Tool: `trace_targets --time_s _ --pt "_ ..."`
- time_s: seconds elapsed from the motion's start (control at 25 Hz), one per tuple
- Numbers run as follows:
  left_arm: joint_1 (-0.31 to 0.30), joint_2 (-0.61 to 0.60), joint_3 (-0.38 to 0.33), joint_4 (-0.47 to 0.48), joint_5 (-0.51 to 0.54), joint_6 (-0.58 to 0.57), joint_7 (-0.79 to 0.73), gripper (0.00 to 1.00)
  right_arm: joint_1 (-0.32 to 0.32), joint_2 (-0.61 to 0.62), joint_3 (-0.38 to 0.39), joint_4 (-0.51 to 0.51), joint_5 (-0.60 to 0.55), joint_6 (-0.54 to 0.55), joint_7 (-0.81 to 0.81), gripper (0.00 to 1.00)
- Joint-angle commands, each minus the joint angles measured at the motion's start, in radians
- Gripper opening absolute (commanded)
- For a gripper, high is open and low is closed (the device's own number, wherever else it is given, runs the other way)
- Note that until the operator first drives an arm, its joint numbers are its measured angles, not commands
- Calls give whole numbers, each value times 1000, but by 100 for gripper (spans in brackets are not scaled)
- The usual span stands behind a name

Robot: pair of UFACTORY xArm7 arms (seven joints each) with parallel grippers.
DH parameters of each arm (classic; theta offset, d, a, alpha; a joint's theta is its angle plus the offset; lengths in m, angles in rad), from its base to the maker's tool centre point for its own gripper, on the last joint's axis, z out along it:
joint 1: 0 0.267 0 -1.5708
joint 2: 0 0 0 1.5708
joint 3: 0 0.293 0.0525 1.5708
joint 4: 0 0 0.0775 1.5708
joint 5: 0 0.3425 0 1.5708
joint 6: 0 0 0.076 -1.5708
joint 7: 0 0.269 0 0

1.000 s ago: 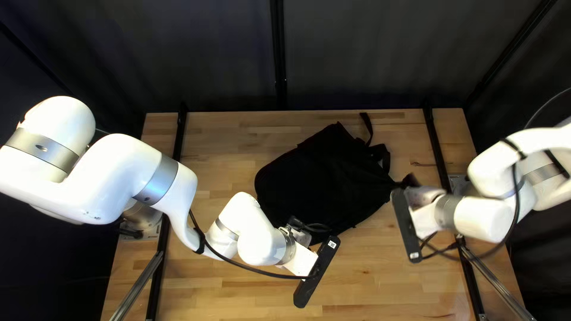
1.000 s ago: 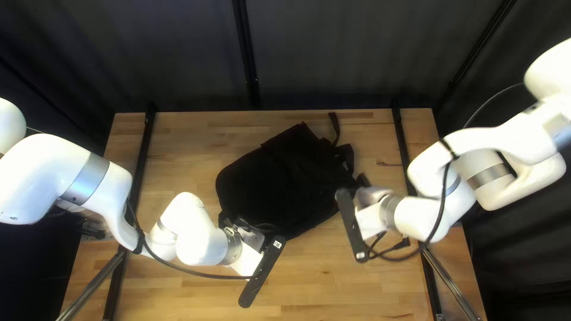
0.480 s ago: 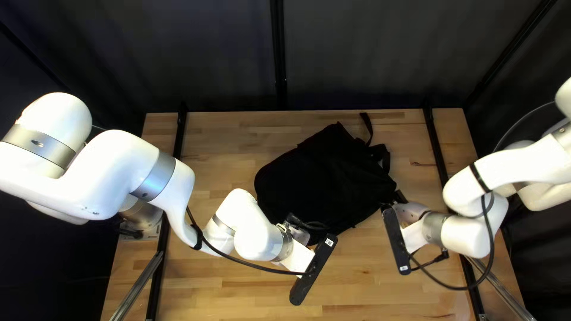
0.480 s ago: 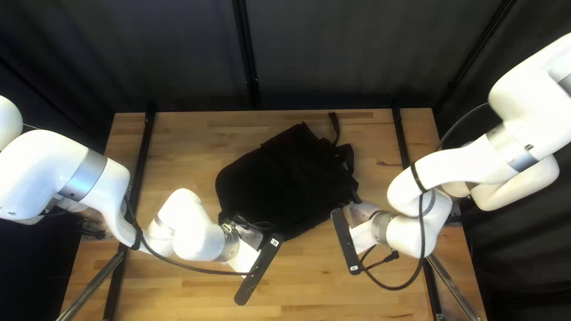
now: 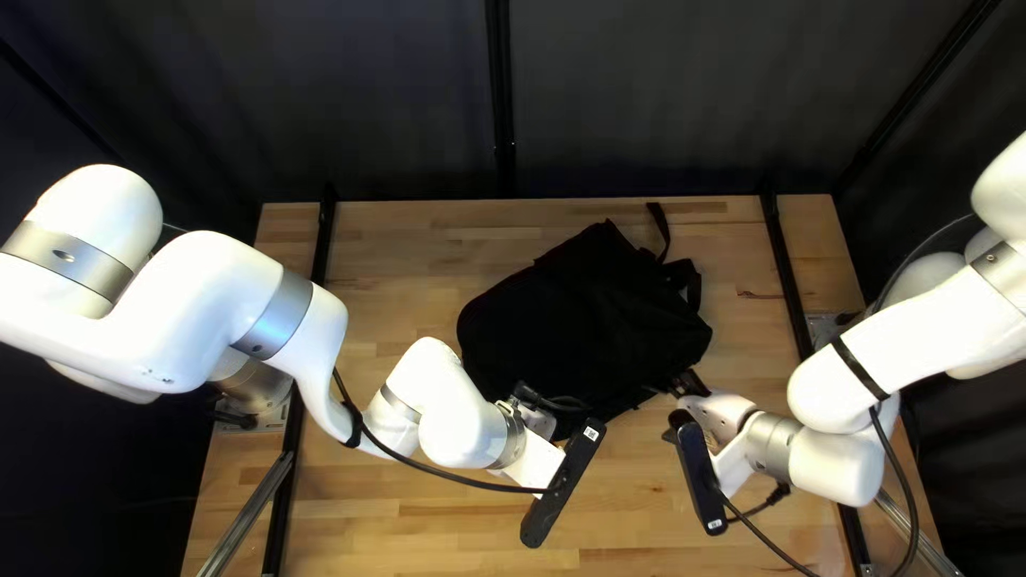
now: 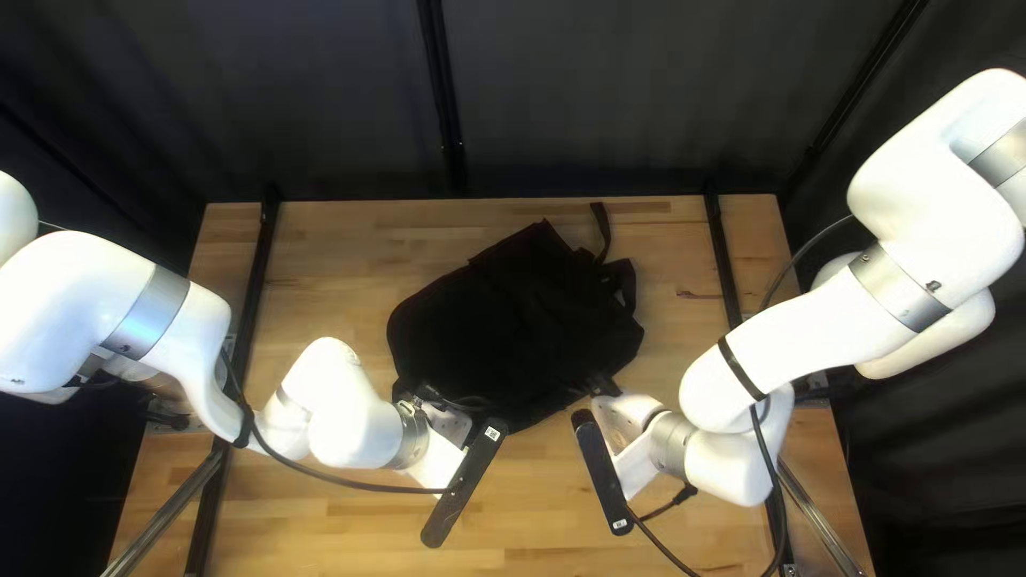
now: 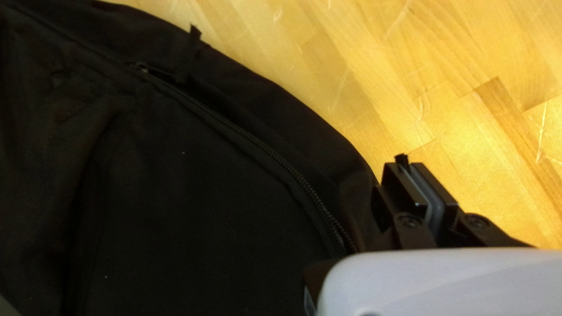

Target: Remove a lunch box from a kids backpack

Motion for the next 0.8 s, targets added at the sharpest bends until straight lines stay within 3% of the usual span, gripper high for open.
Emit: trace_targets --time_s 0.04,0.28,0.36,0.4,0.44,0.48,0.8 --pt "-5 9 8 -7 32 -5 -22 0 -66 62 -62 34 -190 -83 94 100" --pt "-11 -1 17 -12 69 -24 -55 0 -102 155 -99 120 -339 -123 173 98" --pt "-15 -2 20 -15 85 -30 -72 0 -106 176 -103 138 -359 -126 190 76" --pt "-16 -3 20 -15 89 -31 -76 0 -107 180 -104 139 -368 -128 199 35" --pt "-18 -6 21 -13 95 -33 -81 0 -109 180 -106 137 -375 -131 208 22" --pt "-19 -7 22 -12 98 -33 -84 0 -110 179 -106 135 -376 -133 209 0" --pt "-6 33 43 -72 138 -69 -84 0 -103 130 -99 86 -307 -150 172 0"
